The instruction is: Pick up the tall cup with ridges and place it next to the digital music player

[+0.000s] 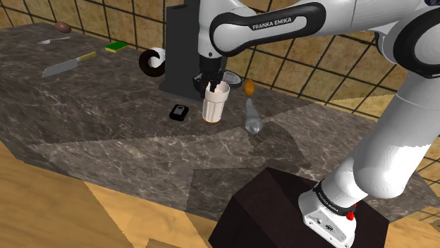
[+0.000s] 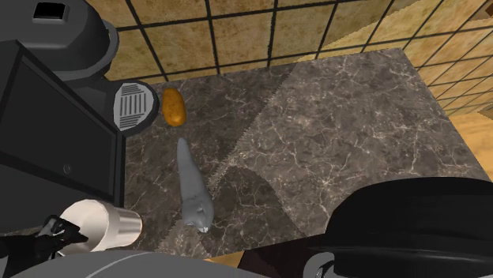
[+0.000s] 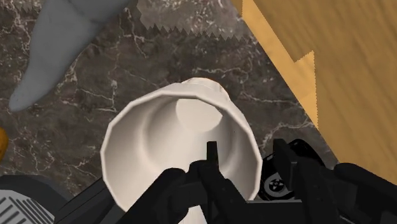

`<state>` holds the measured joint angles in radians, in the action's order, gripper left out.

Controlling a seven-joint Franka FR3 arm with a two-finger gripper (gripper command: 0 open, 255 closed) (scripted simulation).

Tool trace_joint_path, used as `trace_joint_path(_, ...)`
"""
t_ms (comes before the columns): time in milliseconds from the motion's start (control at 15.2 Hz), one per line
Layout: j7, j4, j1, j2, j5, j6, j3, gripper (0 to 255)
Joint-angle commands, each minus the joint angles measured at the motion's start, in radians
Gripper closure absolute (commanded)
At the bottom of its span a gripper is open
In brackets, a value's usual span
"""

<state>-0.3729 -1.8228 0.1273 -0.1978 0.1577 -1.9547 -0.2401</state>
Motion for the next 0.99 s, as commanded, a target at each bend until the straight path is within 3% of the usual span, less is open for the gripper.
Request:
trace_joint_path(0,0.000,0.000,0.000,0.000,0.000,0.000,0.000,0)
trace_joint_path(264,0.000,0.000,0.000,0.000,0.000,0.000,0.000,0)
trace_joint_path(528,0.008,0.103,0.006,0.019,-0.010,0.121,-0.006,0)
trace_joint_path(924,0.008,0.103,0.006,0.019,-0.010,0.121,-0.006,0)
